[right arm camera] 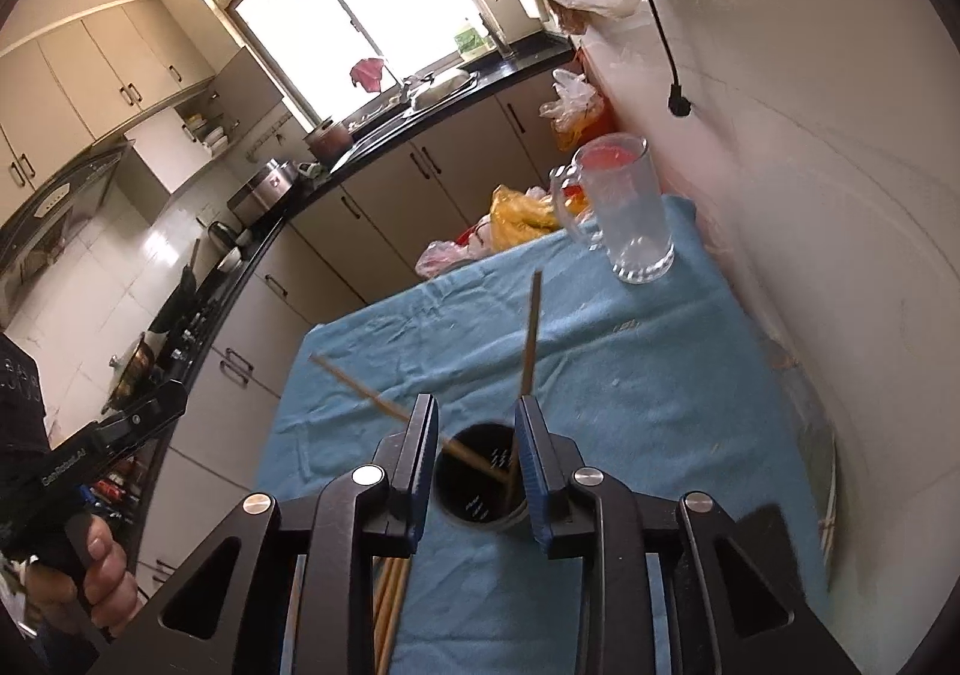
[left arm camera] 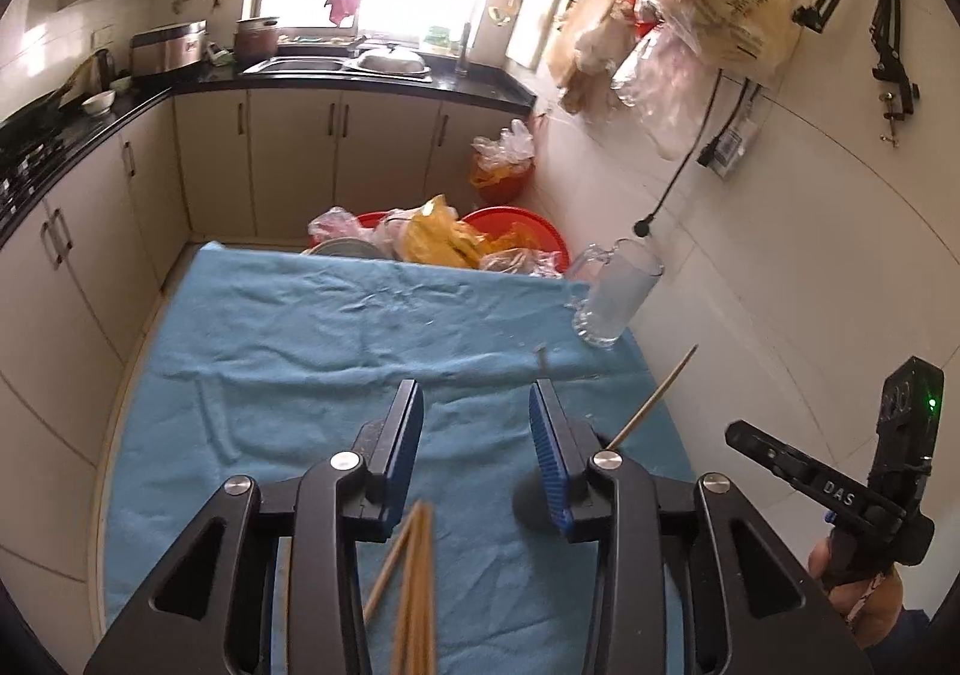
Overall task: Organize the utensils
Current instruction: 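Return the right gripper to the chopsticks and open it over one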
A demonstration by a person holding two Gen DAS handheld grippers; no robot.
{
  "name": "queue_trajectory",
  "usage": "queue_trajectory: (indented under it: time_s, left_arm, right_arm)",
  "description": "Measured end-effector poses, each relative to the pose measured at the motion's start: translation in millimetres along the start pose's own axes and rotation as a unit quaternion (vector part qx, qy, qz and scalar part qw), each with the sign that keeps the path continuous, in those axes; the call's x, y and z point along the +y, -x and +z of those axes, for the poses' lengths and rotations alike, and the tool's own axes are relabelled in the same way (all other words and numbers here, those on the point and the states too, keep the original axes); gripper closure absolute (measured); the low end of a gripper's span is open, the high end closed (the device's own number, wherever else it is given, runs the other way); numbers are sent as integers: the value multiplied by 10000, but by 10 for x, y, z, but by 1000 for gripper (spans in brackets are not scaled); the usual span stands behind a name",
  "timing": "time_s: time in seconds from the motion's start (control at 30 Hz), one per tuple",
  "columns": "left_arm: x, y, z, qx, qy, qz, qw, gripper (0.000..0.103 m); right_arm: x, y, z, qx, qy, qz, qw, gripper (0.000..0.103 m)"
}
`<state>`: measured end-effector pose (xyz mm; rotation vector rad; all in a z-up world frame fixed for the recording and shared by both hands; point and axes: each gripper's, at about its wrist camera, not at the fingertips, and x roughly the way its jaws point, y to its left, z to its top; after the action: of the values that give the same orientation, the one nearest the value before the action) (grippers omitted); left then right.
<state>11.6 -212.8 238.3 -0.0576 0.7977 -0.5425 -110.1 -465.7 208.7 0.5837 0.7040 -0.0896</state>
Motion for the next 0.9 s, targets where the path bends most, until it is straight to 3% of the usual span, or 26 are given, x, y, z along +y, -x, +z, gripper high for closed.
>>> queue_trajectory:
  time_s: [0.5,0.73,0.9]
  left_arm:
    - [1044,210,-795,542,883,304,9942,68]
    - [1162,-49,-1169,1220,734,125,9897,68]
    - [1145,-246,-1325,1475,647,56,9869,68]
  right_arm:
    - [584,-472,-893,1217,355,141,9918,74]
    - [736,-718,-1118,1629,414,85,9857,74]
    - [800,-932,-1307,1949,629,-37,9788,74]
